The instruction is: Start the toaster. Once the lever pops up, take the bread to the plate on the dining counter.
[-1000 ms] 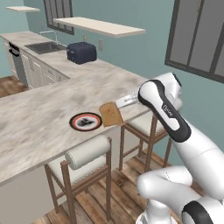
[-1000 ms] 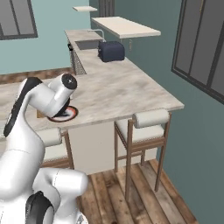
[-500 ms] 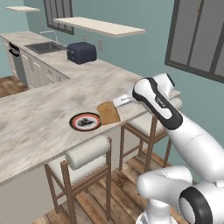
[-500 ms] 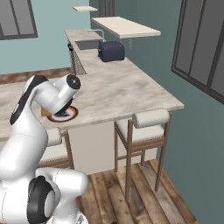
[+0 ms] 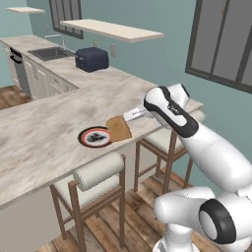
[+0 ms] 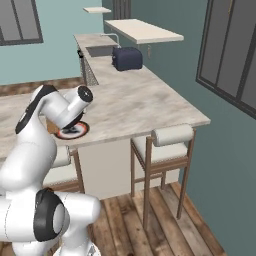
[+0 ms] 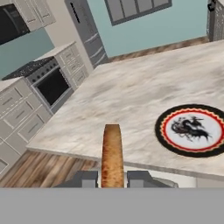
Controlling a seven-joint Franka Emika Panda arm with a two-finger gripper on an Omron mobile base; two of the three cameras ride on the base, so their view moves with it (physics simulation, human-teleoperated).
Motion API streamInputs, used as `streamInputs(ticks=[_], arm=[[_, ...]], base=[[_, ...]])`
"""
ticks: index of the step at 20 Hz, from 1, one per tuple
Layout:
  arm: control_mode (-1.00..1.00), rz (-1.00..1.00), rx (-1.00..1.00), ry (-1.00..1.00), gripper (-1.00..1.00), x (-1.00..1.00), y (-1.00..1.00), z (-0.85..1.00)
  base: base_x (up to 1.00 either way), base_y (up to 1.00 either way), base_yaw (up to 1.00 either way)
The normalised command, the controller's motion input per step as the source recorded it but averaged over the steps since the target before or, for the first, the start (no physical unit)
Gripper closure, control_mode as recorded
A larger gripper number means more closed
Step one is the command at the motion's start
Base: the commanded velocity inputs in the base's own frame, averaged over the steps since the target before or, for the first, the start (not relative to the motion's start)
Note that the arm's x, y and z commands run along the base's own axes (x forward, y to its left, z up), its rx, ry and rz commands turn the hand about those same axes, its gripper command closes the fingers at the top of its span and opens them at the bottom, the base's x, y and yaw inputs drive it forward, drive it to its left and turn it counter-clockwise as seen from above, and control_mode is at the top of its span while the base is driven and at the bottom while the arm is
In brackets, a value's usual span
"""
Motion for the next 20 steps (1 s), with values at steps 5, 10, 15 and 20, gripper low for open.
streamInputs(ticks=[5,10,15,20], arm=[[-1.00,0.02,0.00,0.00,1.00,0.03,0.15,-0.14],[-1.00,0.01,0.00,0.02,1.00,0.11,0.15,-0.16],[-1.00,0.01,0.00,0.02,1.00,0.14,0.13,-0.15],[-1.00,0.02,0.00,0.01,1.00,0.22,0.01,-0.07]], base=[[0.00,0.00,0.00],[0.00,0.00,0.00],[0.00,0.00,0.00],[0.00,0.00,0.00]])
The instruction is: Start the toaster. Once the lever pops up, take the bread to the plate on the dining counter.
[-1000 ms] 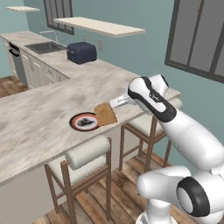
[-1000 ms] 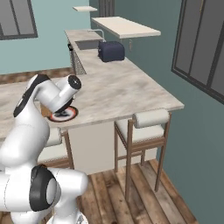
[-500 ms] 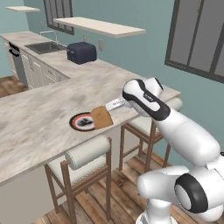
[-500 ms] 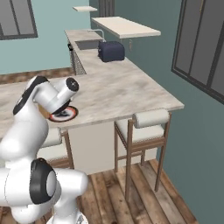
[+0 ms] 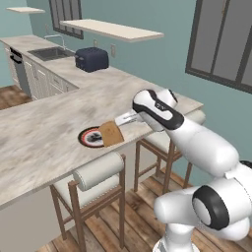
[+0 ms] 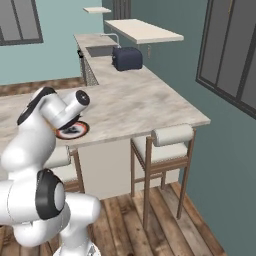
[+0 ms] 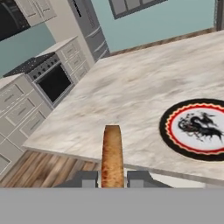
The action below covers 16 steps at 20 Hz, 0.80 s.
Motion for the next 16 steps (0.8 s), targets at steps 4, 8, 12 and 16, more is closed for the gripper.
streamInputs(ticks=[4,8,12,16], arm=[[-1.00,0.03,0.00,0.00,1.00,0.28,0.00,-0.01],[-1.00,0.02,0.00,0.00,1.00,0.27,0.00,-0.03],[-1.00,0.01,0.00,0.02,1.00,0.24,0.00,-0.09],[-1.00,0.01,0.00,0.02,1.00,0.18,0.00,-0.12]], base=[[0.00,0.00,0.00],[0.00,0.00,0.00],[0.00,0.00,0.00],[0.00,0.00,0.00]])
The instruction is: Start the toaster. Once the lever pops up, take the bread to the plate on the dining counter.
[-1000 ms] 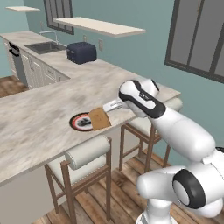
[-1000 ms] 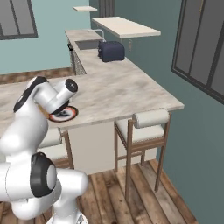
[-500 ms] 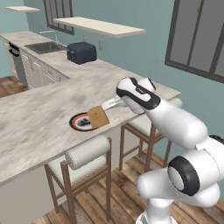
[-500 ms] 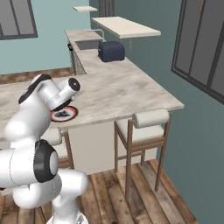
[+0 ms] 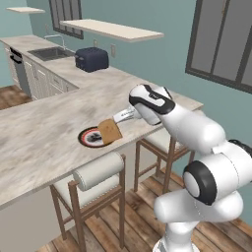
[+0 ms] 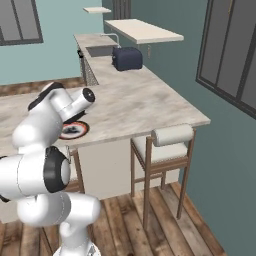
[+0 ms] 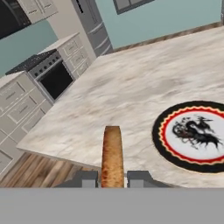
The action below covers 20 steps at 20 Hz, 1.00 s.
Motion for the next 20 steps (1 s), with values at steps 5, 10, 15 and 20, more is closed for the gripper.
streamInputs(ticks=[5,10,15,20], arm=[[-1.00,0.00,0.00,0.00,1.00,0.13,0.00,-0.13],[-1.00,0.00,0.00,0.00,1.00,0.12,0.00,-0.08],[-1.00,0.00,0.00,0.00,1.00,0.11,0.00,-0.12],[-1.00,0.00,0.00,0.00,1.00,0.05,0.02,-0.12]], base=[[0.00,0.00,0.00],[0.00,0.00,0.00],[0.00,0.00,0.00],[0.00,0.00,0.00]])
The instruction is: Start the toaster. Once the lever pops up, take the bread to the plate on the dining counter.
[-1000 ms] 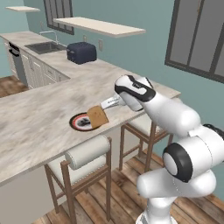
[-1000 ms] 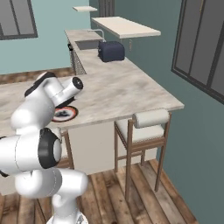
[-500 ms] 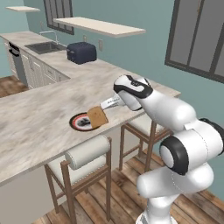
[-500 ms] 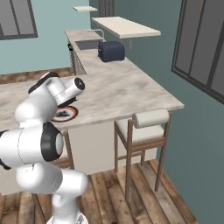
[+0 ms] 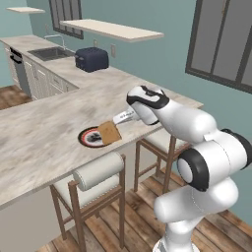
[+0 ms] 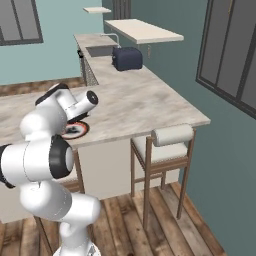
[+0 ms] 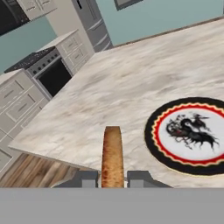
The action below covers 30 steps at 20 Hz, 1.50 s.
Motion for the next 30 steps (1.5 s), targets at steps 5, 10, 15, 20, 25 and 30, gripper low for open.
streamInputs(ticks=[5,10,15,20,25,30], arm=[[-1.00,0.00,0.00,0.00,1.00,0.00,0.05,-0.08],[-1.00,0.00,0.00,0.00,1.00,0.00,0.08,-0.09],[-1.00,0.00,0.00,0.00,1.00,0.05,0.07,-0.03],[-1.00,0.00,0.00,-0.01,1.00,0.11,0.02,0.00],[-1.00,0.00,0.00,-0.01,1.00,0.10,0.00,0.00],[-1.00,0.00,0.00,0.00,1.00,0.08,0.00,-0.05]], base=[[0.00,0.00,0.00],[0.00,0.00,0.00],[0.00,0.00,0.00],[0.00,0.00,0.00],[0.00,0.00,0.00],[0.00,0.00,0.00]])
